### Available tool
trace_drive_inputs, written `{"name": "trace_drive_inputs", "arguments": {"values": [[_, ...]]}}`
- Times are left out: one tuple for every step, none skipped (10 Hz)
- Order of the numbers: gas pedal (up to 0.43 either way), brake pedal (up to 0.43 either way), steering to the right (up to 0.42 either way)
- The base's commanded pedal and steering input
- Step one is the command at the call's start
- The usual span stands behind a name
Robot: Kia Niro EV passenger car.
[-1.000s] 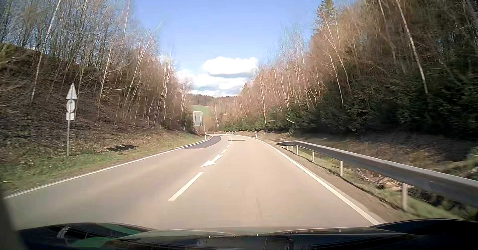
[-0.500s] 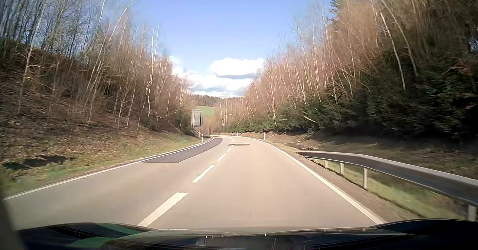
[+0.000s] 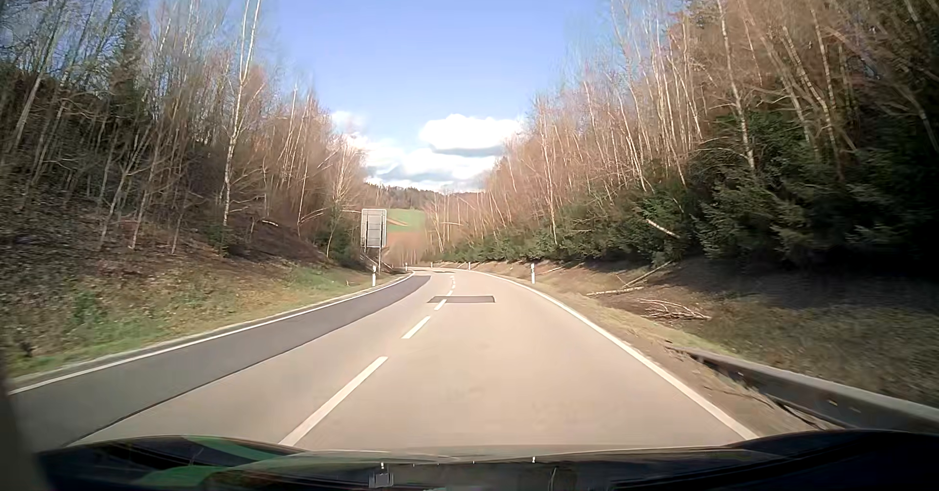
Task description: Follow the waypoints while adhering to traffic rules and regulations
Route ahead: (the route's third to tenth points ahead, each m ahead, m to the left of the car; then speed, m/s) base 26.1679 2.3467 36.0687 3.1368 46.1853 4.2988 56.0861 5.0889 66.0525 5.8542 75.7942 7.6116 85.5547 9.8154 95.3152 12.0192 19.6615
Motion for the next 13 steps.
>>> {"name": "trace_drive_inputs", "arguments": {"values": [[0.039, 0.000, -0.008], [0.039, 0.000, -0.010], [0.039, 0.000, -0.013], [0.039, 0.000, -0.013], [0.039, 0.000, -0.013], [0.039, 0.000, -0.012], [0.039, 0.000, -0.011], [0.039, 0.000, -0.010], [0.039, 0.000, -0.010], [0.039, 0.000, -0.011], [0.000, 0.000, -0.011], [0.000, 0.000, -0.011], [0.000, 0.000, -0.011]]}}
